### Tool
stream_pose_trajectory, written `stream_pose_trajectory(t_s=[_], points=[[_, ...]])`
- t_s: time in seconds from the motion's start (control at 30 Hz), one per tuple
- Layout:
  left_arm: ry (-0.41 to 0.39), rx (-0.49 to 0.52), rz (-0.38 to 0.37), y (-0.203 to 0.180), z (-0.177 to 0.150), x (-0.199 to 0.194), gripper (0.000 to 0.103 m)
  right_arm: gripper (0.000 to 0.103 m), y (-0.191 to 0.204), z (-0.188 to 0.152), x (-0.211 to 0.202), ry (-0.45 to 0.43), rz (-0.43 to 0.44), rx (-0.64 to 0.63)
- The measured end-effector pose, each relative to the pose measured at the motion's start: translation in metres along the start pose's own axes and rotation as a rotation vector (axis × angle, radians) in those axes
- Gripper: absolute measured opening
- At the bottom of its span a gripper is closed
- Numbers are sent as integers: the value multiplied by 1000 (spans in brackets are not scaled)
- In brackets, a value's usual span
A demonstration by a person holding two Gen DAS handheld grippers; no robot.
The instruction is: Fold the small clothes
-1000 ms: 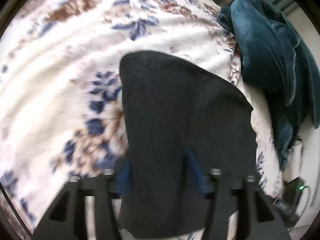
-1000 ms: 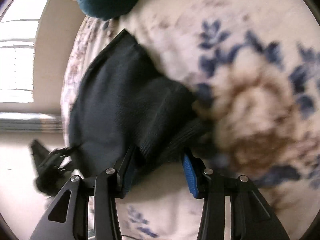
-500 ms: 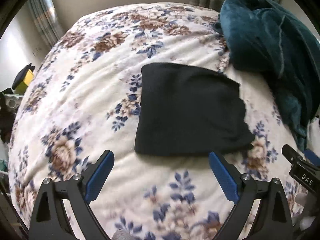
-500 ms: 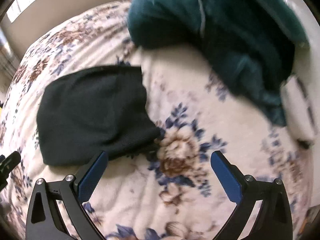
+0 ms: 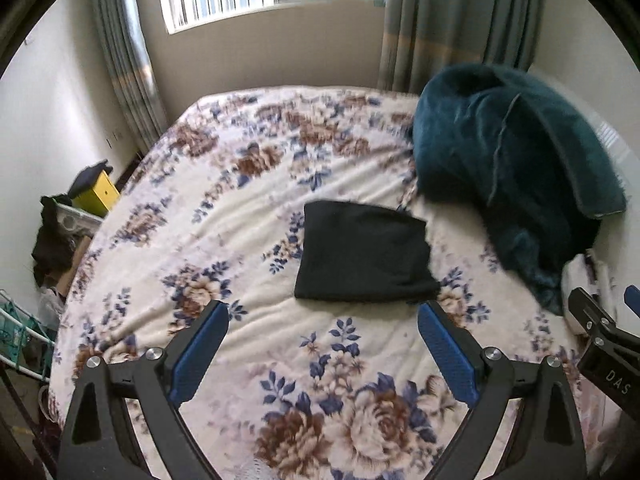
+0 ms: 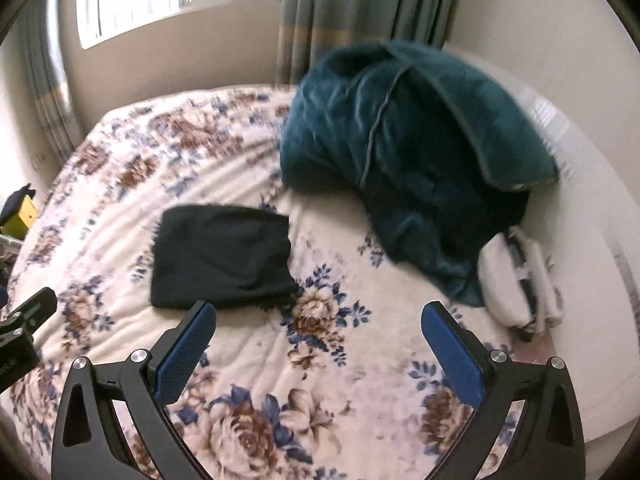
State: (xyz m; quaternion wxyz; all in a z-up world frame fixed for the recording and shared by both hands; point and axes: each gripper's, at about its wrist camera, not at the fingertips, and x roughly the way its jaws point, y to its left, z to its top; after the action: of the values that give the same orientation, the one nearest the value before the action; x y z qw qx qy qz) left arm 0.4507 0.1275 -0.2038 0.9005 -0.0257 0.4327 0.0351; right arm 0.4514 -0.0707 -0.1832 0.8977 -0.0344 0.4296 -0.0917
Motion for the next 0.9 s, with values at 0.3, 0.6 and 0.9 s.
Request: stream_pose_trajectory(t_s=[0.3, 0.6, 0.9], points=[[-114, 1, -26, -3, -18, -137, 97, 103, -32, -6, -177, -147, 38, 0], [-224, 23, -21, -10, -36, -219, 97, 103, -51, -29, -285, -222, 82, -23], [-231, -8, -40, -10, -51, -243, 97, 103, -75, -48, -351, -306, 70, -45]])
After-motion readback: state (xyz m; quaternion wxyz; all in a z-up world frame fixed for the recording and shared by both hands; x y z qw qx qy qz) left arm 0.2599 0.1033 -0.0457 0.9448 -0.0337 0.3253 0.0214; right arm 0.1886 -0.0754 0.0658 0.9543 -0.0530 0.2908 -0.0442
